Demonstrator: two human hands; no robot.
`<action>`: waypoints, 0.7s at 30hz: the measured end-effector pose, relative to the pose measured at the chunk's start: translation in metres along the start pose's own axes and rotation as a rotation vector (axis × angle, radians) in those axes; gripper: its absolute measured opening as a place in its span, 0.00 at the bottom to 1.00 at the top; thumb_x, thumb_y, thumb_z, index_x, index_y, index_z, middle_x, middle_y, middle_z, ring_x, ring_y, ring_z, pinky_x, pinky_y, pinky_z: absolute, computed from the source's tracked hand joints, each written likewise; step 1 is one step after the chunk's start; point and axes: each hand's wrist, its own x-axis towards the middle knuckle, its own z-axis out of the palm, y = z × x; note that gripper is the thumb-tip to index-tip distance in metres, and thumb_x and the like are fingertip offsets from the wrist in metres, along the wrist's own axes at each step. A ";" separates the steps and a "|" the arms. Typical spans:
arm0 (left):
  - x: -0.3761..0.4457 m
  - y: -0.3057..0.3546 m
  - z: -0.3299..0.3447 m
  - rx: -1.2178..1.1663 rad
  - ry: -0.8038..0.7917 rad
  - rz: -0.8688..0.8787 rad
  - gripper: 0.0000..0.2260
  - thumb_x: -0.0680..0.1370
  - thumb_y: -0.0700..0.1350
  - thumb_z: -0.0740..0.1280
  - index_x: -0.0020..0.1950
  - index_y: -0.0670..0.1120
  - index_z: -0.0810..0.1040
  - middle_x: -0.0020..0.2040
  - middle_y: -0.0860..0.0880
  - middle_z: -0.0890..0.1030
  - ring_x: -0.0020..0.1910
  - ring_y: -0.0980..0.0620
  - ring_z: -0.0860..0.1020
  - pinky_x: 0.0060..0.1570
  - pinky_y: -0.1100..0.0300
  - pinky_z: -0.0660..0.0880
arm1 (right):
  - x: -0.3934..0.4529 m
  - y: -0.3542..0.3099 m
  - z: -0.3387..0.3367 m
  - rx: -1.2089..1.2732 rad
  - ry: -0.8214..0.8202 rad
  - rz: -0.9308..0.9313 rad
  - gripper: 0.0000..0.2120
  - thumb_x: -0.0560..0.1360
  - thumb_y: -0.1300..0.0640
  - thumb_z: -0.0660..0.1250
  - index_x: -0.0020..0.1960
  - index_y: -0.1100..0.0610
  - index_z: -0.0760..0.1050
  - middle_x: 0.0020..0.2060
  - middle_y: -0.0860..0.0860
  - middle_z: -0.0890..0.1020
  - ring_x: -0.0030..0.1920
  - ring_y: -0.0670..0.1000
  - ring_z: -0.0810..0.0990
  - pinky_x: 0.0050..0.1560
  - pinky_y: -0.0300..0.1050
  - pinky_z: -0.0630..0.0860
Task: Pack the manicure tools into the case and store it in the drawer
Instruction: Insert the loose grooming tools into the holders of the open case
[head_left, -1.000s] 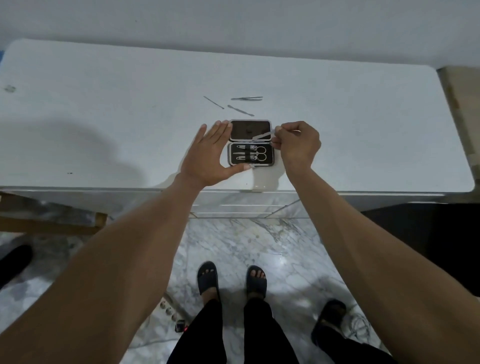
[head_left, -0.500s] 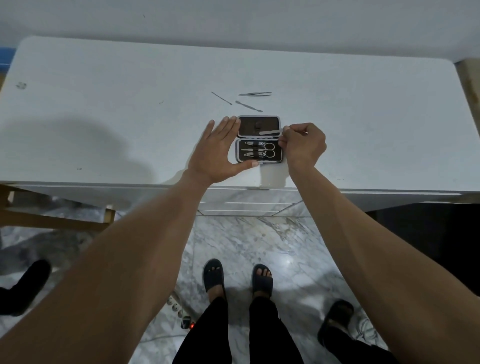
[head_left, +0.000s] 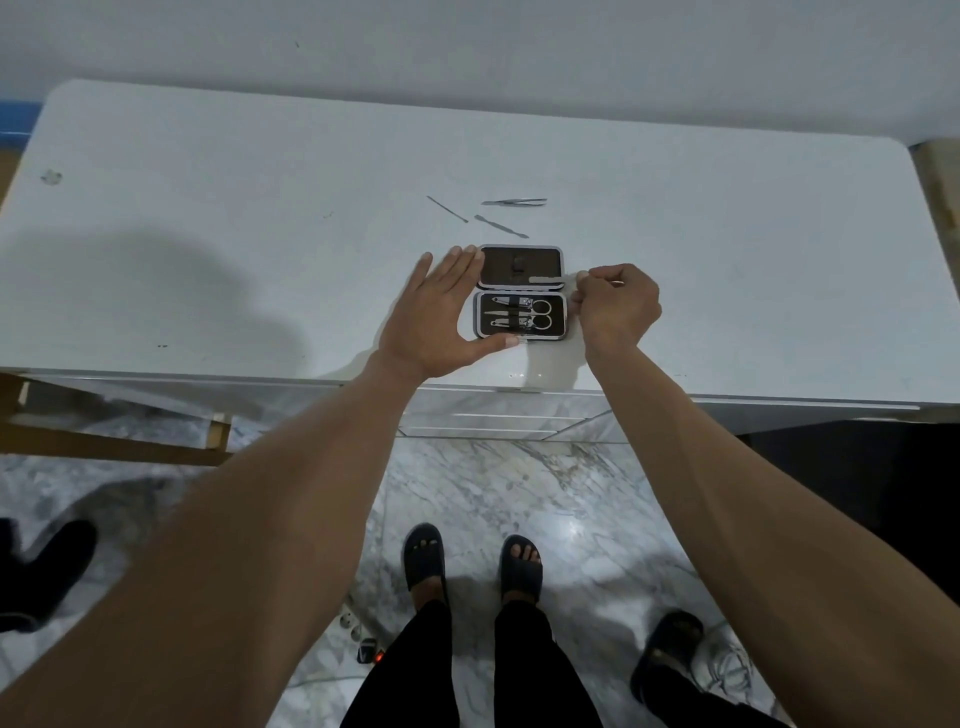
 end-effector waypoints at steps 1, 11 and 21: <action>0.000 0.000 0.000 -0.002 0.002 0.001 0.52 0.73 0.79 0.56 0.84 0.43 0.55 0.84 0.47 0.58 0.84 0.52 0.53 0.83 0.47 0.47 | 0.000 0.000 0.000 -0.001 0.002 -0.003 0.09 0.66 0.60 0.73 0.31 0.50 0.76 0.32 0.51 0.84 0.36 0.55 0.85 0.44 0.53 0.84; 0.000 0.001 0.000 0.006 0.005 0.007 0.52 0.73 0.79 0.56 0.84 0.42 0.56 0.84 0.46 0.58 0.84 0.50 0.54 0.83 0.46 0.47 | -0.007 -0.005 0.004 -0.074 -0.046 -0.063 0.06 0.68 0.61 0.72 0.35 0.51 0.79 0.32 0.48 0.83 0.37 0.52 0.85 0.43 0.46 0.83; 0.000 0.000 0.002 0.004 0.018 0.011 0.52 0.73 0.78 0.57 0.84 0.42 0.56 0.84 0.46 0.59 0.84 0.50 0.55 0.83 0.46 0.48 | -0.006 -0.006 0.008 -0.183 -0.140 -0.158 0.01 0.70 0.58 0.75 0.41 0.53 0.85 0.36 0.49 0.86 0.40 0.49 0.85 0.48 0.44 0.81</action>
